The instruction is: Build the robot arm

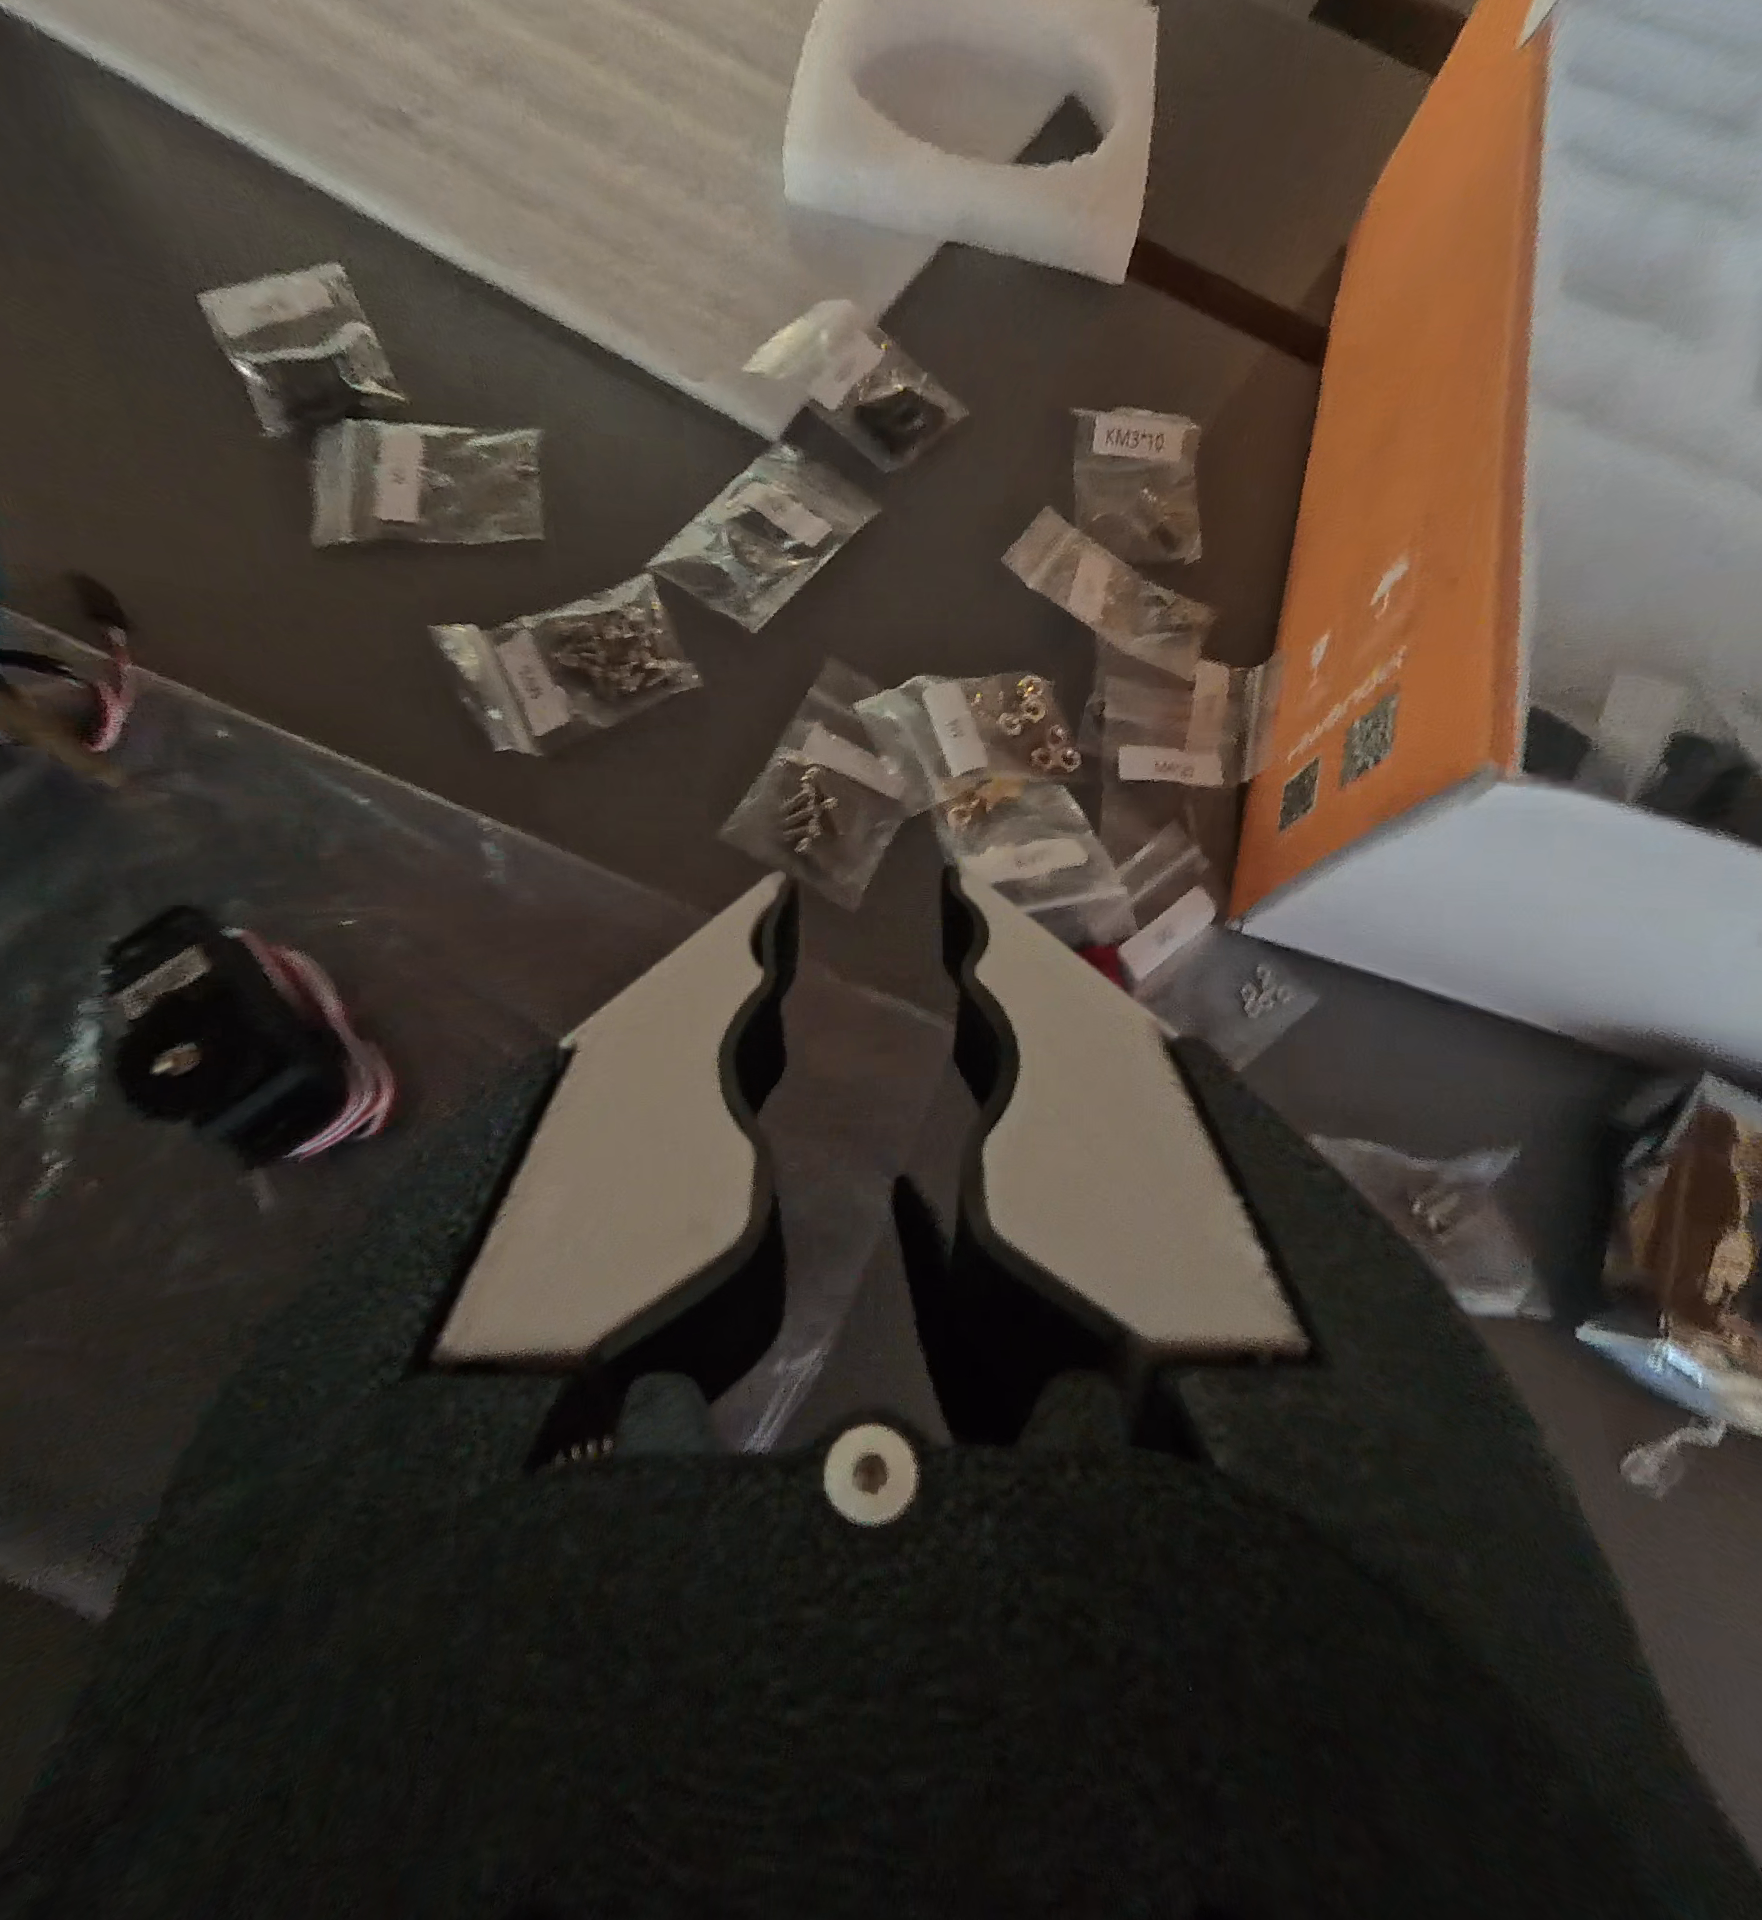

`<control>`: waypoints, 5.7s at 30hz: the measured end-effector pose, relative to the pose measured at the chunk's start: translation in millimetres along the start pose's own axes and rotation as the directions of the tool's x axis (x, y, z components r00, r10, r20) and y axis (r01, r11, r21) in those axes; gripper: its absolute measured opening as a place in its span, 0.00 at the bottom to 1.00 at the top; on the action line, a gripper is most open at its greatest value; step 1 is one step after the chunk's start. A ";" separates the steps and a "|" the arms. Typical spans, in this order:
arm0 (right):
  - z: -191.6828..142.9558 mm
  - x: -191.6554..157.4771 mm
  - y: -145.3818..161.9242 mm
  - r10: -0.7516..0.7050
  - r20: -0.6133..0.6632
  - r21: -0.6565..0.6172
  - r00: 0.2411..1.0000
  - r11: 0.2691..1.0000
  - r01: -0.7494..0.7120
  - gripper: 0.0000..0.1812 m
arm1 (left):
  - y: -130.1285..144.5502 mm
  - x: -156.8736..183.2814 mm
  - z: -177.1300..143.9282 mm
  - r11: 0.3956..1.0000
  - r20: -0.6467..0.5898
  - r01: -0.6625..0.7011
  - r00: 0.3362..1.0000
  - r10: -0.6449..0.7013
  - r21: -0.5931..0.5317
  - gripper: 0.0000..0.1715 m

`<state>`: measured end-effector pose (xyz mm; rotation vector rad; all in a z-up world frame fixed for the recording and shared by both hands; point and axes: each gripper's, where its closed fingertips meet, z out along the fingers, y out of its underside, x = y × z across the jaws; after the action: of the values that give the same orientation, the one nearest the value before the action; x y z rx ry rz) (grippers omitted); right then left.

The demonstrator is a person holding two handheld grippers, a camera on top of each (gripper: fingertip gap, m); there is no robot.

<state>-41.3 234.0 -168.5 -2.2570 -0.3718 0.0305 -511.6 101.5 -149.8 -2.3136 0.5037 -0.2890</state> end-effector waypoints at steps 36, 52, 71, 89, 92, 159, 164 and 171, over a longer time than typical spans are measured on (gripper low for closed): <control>63.8 -60.8 -70.4 0.030 0.402 0.015 0.915 0.999 -0.039 0.17 | -27.0 81.2 25.0 0.998 0.045 -0.011 0.999 0.014 -0.059 0.11; 36.6 -66.9 -13.1 -0.001 0.374 -0.071 0.927 0.997 0.030 0.17 | -36.7 75.3 32.3 0.999 0.011 -0.029 0.999 0.030 -0.040 0.11; -34.7 -4.3 51.7 0.151 0.274 -0.042 0.950 0.989 -0.145 0.17 | -87.1 252.2 87.9 0.979 -0.342 -0.195 0.918 0.202 0.054 0.11; -78.2 36.7 97.4 0.218 0.380 -0.026 0.899 0.974 -0.225 0.16 | -178.8 334.0 304.9 0.962 -0.054 -0.100 0.995 0.089 -0.255 0.27; -78.9 42.7 94.8 0.231 0.397 -0.017 0.888 0.970 -0.244 0.16 | -175.3 337.6 308.7 0.952 -0.028 -0.130 0.991 0.127 -0.279 0.26; 126.8 -30.1 -44.1 -0.169 0.456 -0.243 0.874 0.921 0.305 0.32 | -125.7 355.3 80.6 0.987 -0.649 0.088 0.760 0.019 0.133 0.26; 115.1 -36.4 -33.3 -0.264 0.441 -0.179 0.858 0.911 0.372 0.13 | -116.2 349.7 74.5 0.990 -0.645 0.059 0.763 0.040 0.131 0.26; 63.1 -38.5 -27.4 -0.352 0.416 -0.050 0.839 0.912 0.407 0.01 | -115.9 340.7 71.6 0.990 -0.644 0.042 0.763 0.053 0.132 0.26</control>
<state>-94.2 286.8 -193.3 -2.2620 -1.0705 0.2692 -149.5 72.5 -98.0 -2.0263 0.7950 -1.1137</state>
